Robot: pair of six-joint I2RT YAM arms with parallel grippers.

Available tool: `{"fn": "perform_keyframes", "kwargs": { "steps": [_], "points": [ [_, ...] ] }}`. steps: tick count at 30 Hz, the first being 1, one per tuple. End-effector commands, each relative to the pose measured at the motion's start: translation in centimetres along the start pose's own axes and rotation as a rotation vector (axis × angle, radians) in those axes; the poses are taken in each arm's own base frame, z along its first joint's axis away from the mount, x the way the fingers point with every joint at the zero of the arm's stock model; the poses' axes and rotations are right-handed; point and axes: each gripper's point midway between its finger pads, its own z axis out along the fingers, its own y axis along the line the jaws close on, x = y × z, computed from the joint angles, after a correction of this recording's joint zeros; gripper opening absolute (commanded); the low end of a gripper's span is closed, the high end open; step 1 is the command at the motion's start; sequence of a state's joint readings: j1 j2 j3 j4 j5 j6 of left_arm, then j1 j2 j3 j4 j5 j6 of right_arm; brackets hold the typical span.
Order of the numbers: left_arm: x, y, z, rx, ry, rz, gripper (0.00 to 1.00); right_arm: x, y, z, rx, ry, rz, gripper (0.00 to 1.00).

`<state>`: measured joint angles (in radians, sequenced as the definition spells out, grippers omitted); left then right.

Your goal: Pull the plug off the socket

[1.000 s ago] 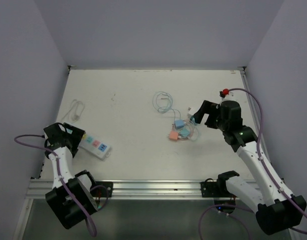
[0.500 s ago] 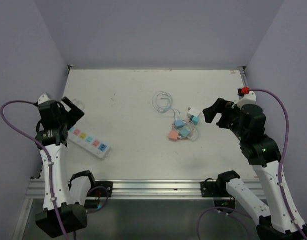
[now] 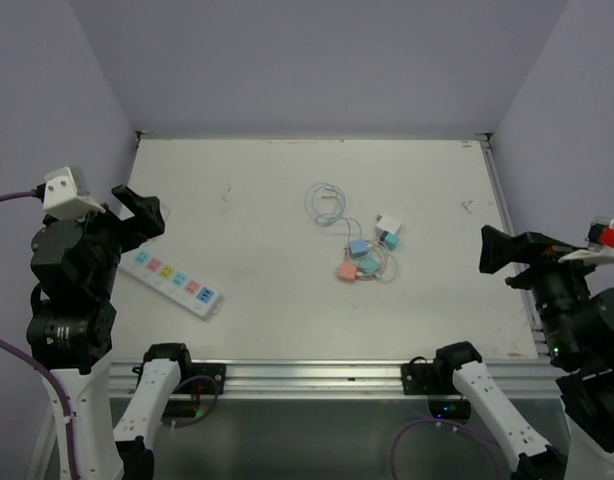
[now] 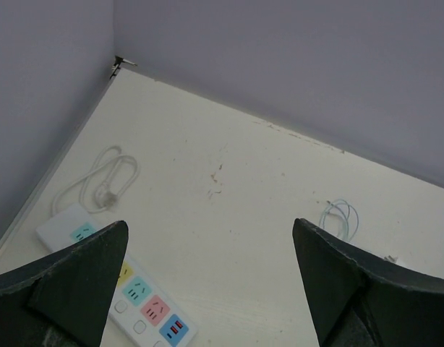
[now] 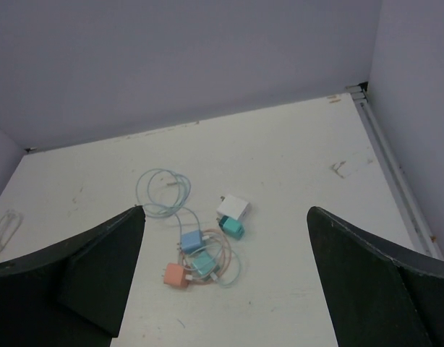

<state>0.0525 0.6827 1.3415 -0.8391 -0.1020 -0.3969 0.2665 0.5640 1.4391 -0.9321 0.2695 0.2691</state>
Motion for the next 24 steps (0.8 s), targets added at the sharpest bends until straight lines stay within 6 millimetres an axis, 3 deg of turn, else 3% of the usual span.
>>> {"fn": "perform_keyframes", "kwargs": {
  "steps": [1, 4, 8, 13, 17, 20, 24],
  "points": [
    [0.4, -1.4, -0.9, 0.096, 0.025, 0.051, 1.0, -1.9, -1.9, -3.0, 0.053, -0.076, -0.049, 0.99],
    [0.7, -3.1, -1.7, 0.215, 0.009, 0.091, 0.99, -2.8, -2.0, -4.2, 0.032, -0.138, -0.053, 0.99],
    [0.3, -3.5, -2.6, 0.249, -0.035, 0.123, 0.99, -3.2, -2.5, -6.3, 0.015, -0.214, -0.054, 0.99],
    [-0.4, -2.0, -2.1, 0.17, -0.113, 0.095, 0.99, -2.6, -2.9, -6.4, 0.026, -0.208, -0.053, 0.99],
    [-1.2, -2.7, -2.6, 0.202, -0.164, 0.045, 1.0, -2.3, -2.8, -6.3, 0.02, -0.198, -0.044, 0.99],
    [-1.9, -3.0, -3.7, 0.22, -0.171, 0.034, 0.99, -2.1, -2.8, -6.4, 0.014, -0.197, -0.042, 0.99],
    [-4.1, -3.8, -6.8, 0.259, -0.211, 0.01, 0.99, -2.3, -3.2, -6.6, 0.022, -0.211, -0.038, 0.99]
  ]
}}
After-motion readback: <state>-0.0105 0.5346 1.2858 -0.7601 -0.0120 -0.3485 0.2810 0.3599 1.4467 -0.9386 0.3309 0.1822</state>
